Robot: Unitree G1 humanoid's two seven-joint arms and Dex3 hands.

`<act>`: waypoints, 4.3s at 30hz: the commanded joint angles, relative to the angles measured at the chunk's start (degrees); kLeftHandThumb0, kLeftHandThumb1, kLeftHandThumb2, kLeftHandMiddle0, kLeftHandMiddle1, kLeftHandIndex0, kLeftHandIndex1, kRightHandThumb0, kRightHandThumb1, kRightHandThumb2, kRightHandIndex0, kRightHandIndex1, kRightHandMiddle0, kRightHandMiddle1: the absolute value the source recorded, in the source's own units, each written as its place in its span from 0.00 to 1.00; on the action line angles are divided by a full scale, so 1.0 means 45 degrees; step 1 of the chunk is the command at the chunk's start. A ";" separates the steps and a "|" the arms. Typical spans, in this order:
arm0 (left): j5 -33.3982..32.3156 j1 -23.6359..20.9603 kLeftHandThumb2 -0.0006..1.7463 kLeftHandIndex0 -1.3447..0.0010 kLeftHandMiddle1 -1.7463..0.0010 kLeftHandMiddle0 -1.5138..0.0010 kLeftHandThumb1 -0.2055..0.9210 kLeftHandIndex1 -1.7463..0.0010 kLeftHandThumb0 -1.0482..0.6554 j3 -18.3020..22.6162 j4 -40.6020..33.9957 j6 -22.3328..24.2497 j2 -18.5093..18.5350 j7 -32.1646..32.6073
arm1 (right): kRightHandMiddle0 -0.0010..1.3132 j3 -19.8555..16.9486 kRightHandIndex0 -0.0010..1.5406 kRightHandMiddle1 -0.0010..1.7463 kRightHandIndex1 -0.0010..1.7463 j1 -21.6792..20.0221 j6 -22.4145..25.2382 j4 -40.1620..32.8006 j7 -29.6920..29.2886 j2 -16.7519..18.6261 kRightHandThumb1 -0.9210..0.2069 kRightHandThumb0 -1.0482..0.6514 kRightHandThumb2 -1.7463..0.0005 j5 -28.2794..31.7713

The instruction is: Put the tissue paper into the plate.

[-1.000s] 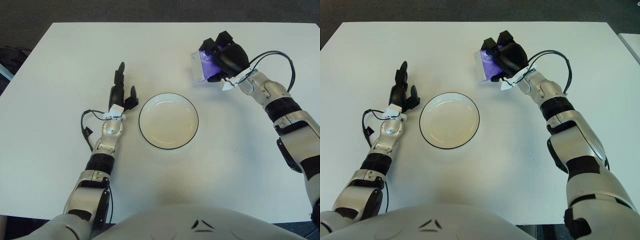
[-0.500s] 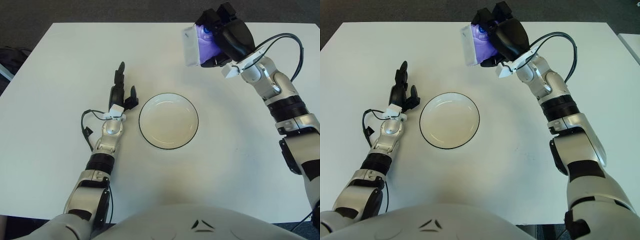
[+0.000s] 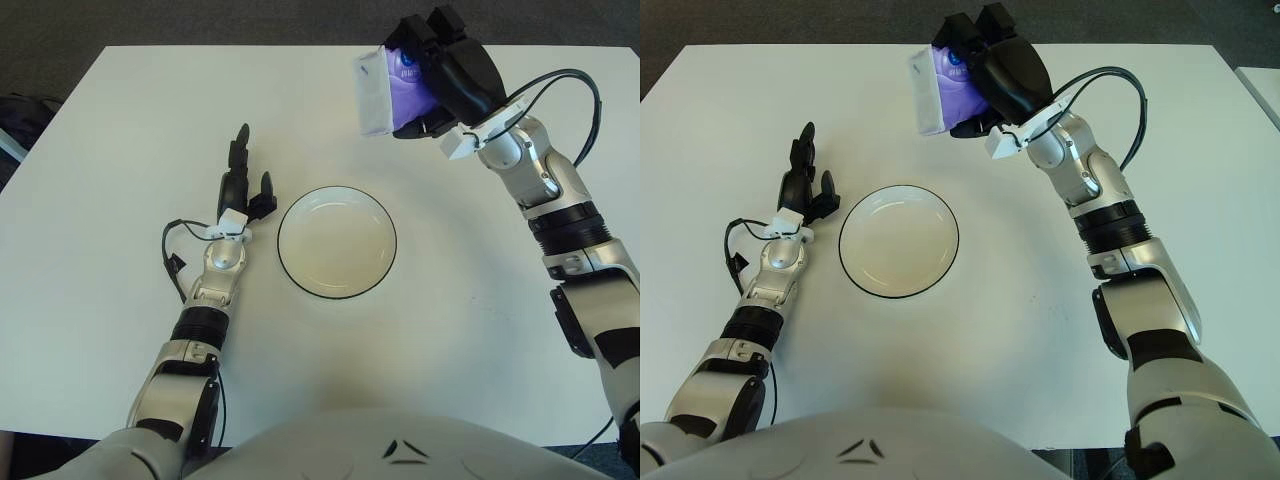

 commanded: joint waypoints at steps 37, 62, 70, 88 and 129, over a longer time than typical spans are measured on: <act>0.0274 0.2005 0.55 1.00 1.00 0.94 1.00 0.88 0.09 -0.0387 0.2837 -0.0721 -0.0250 -0.0301 | 0.47 0.0396 0.79 1.00 1.00 0.4641 -0.0117 -0.6457 0.6215 0.0670 0.54 0.34 0.25 0.4063; 0.0298 0.2130 0.56 1.00 1.00 0.94 1.00 0.89 0.09 -0.0538 0.2041 -0.0292 -0.0314 -0.0309 | 0.46 0.0285 0.76 1.00 1.00 0.4672 -0.0283 -0.6847 0.7133 0.0789 0.54 0.34 0.25 0.4075; 0.0146 0.2275 0.57 1.00 1.00 0.94 1.00 0.91 0.09 -0.0551 0.1635 -0.0019 -0.0315 -0.0555 | 0.46 0.0279 0.76 1.00 1.00 0.4580 -0.0223 -0.6875 0.7172 0.0795 0.54 0.34 0.25 0.3708; 0.0445 0.2448 0.58 1.00 0.99 0.91 1.00 0.89 0.10 -0.0647 0.1255 0.0213 -0.0329 -0.0376 | 0.31 0.0186 0.40 1.00 1.00 0.4454 -0.0148 -0.6552 0.6649 0.1081 0.29 0.38 0.45 0.2730; -0.0104 0.2183 0.56 1.00 0.99 0.90 1.00 0.90 0.13 -0.0481 0.2193 -0.0918 -0.0755 -0.0628 | 0.00 0.0137 0.02 0.17 0.09 0.4459 0.0567 -0.6358 0.7117 0.0323 0.00 0.03 0.48 0.0954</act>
